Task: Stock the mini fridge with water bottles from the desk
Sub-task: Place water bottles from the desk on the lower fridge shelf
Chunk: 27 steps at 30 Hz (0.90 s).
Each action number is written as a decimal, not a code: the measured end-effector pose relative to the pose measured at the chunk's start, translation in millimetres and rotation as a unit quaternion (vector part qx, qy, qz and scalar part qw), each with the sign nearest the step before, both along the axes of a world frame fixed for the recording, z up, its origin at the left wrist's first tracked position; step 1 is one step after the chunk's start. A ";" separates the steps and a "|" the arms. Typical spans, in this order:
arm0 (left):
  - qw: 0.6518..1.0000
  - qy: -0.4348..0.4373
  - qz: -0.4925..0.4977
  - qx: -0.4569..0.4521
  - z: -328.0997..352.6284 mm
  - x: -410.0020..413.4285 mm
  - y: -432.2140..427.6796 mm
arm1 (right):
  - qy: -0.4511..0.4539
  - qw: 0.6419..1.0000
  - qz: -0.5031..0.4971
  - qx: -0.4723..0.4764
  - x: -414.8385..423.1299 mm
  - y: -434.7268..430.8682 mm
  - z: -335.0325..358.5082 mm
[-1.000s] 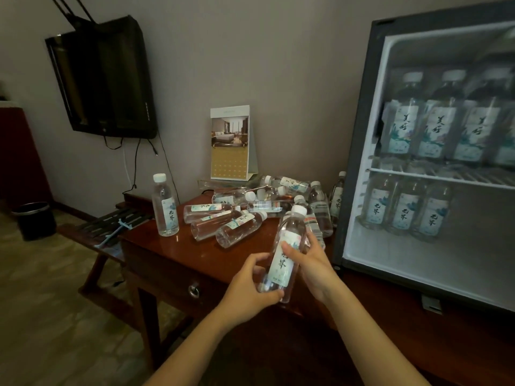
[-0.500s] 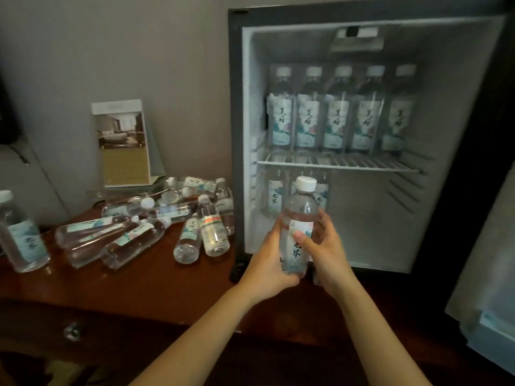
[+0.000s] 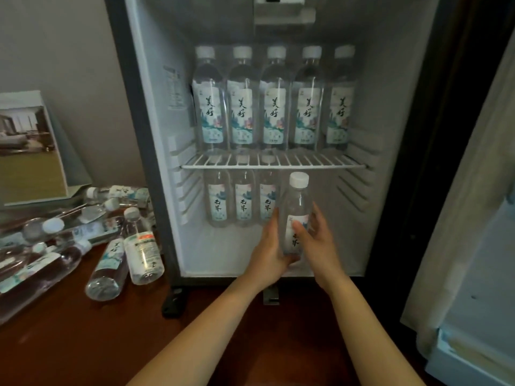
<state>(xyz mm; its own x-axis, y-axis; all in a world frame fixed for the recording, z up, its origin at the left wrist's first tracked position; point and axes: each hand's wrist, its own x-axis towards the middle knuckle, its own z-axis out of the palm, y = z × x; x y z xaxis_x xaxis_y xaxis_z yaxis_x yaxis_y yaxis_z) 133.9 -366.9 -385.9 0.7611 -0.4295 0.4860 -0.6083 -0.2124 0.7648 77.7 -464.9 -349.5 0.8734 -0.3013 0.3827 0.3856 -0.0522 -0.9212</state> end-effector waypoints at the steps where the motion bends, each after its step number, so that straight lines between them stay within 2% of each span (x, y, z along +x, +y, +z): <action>1: 1.000 0.007 -0.008 0.000 0.0 5.6 -2.2 | 0.002 1.000 0.001 0.007 4.5 -3.1 -0.6; 8: 0.998 0.004 0.023 0.063 9.4 28.9 -17.2 | 0.029 0.994 -0.104 -0.005 39.5 -15.4 1.7; 11: 0.984 -0.065 0.123 0.112 11.9 37.8 -19.8 | 0.059 0.988 -0.138 -0.022 56.8 -23.7 0.6; 14: 0.973 -0.112 0.192 0.065 14.0 44.3 -22.2 | 0.084 0.985 -0.146 -0.025 72.5 -27.2 -0.3; 21: 0.970 -0.136 0.199 -0.015 18.7 57.9 -35.6 | 0.092 0.984 -0.153 -0.024 98.6 -28.5 -2.8; 27: 0.971 -0.147 0.187 0.011 19.3 61.2 -40.0 | 0.078 0.985 -0.149 -0.029 109.7 -27.3 -5.3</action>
